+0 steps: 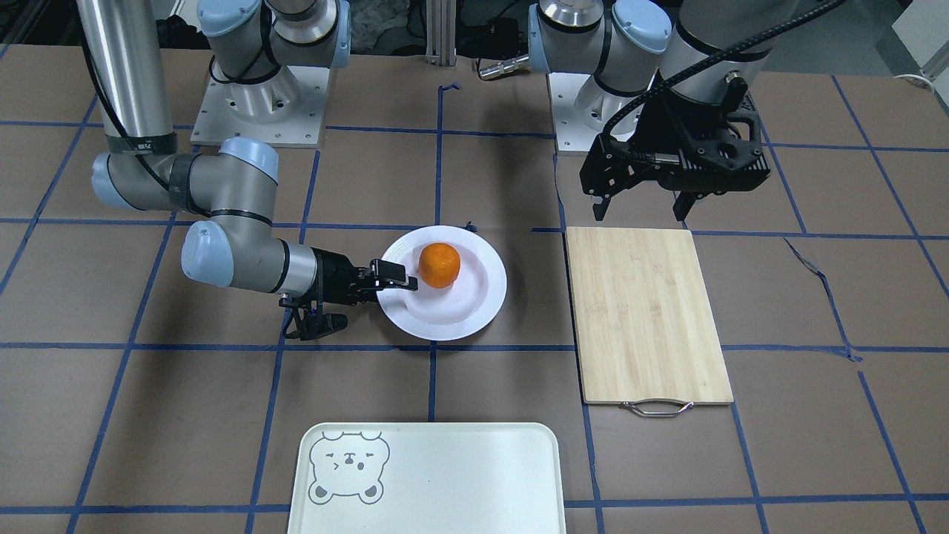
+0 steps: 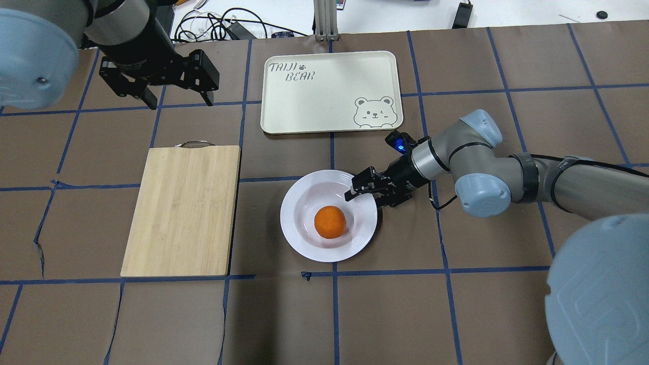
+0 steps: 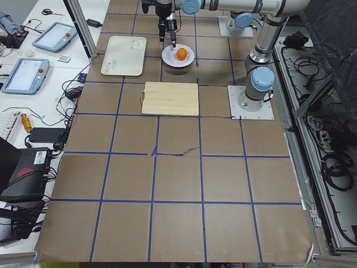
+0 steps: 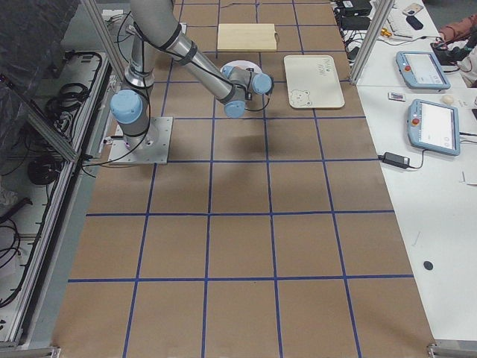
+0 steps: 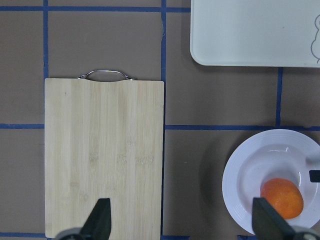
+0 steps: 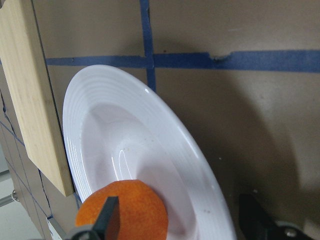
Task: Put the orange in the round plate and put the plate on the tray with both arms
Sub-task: 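Close the right gripper on the plate rim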
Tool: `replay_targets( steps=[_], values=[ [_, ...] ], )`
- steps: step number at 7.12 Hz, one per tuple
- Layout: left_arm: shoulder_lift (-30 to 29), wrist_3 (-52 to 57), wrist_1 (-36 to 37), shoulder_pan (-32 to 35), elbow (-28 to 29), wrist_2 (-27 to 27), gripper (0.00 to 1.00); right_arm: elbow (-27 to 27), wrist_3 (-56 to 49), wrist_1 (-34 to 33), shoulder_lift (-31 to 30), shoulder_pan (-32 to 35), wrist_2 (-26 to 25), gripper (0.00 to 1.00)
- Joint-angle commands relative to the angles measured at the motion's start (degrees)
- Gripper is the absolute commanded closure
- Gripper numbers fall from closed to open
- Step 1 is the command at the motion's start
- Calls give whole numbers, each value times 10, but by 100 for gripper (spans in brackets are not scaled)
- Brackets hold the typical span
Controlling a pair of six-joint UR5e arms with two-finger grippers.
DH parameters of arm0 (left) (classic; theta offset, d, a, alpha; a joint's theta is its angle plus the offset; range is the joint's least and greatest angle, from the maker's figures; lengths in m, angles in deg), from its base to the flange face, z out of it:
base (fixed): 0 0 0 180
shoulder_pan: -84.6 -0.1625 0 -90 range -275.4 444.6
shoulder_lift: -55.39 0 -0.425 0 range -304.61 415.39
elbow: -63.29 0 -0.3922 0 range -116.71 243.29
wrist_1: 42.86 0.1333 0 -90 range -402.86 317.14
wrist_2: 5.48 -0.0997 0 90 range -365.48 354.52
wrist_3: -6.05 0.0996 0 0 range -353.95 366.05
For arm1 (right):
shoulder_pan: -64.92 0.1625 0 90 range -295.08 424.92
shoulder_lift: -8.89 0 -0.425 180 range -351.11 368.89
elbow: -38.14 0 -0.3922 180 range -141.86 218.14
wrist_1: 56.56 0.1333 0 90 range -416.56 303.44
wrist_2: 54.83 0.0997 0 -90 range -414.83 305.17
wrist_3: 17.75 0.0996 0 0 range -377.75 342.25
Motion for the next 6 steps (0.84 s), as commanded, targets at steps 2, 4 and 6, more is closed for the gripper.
replay_targets(
  steps=[2,4,6],
  values=[
    [0,0,0,0,0,0,0,0,-1,0,0,8,1,55],
    [0,0,0,0,0,0,0,0,-6,-2,1,10,0,81],
    [0,0,0,0,0,0,0,3,-8,-2,1,10,1,100]
  ],
)
